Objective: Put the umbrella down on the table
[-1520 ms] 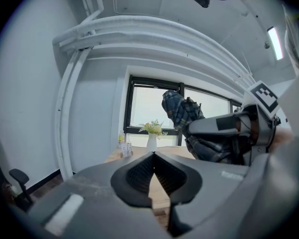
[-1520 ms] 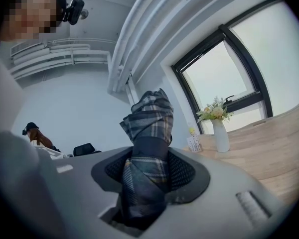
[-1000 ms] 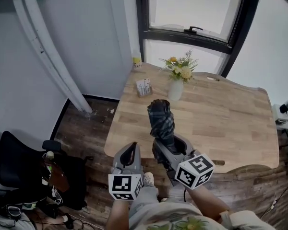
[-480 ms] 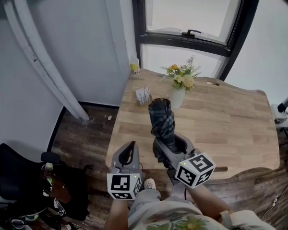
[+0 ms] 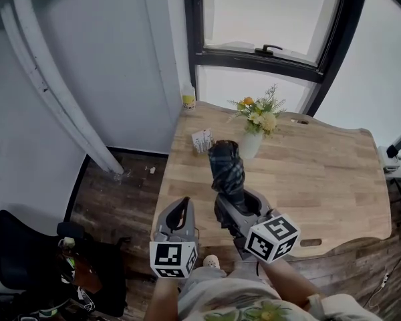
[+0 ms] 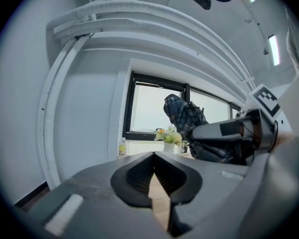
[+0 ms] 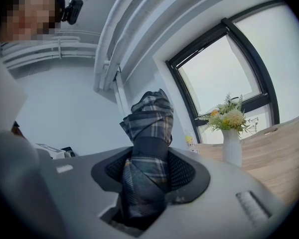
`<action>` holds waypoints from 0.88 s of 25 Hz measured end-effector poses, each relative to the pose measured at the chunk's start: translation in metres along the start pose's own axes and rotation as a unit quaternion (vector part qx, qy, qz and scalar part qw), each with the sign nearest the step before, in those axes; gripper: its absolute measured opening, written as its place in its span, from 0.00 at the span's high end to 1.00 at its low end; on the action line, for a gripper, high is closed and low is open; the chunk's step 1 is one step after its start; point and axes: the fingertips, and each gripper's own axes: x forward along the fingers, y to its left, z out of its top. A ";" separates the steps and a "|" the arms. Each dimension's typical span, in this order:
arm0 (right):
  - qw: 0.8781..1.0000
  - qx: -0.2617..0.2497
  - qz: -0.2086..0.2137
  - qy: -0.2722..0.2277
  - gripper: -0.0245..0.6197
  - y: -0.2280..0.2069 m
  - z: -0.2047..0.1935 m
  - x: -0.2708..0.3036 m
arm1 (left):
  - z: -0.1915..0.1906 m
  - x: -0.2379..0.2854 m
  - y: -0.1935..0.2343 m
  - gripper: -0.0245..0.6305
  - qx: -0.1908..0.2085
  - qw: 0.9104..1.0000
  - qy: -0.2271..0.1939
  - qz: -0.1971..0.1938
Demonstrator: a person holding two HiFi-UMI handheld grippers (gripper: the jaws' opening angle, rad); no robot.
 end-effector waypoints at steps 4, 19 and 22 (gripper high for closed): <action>1.000 0.003 -0.008 0.001 0.66 -0.005 -0.003 0.010 | -0.002 0.009 0.009 0.96 0.000 1.000 0.002 -0.008; 0.999 0.010 -0.021 0.027 0.66 -0.013 -0.023 0.021 | -0.016 0.017 0.021 0.96 -0.012 1.000 0.013 -0.014; 0.999 0.011 -0.021 0.034 0.66 -0.014 -0.028 0.024 | -0.018 0.017 0.023 0.96 -0.013 1.000 0.015 -0.014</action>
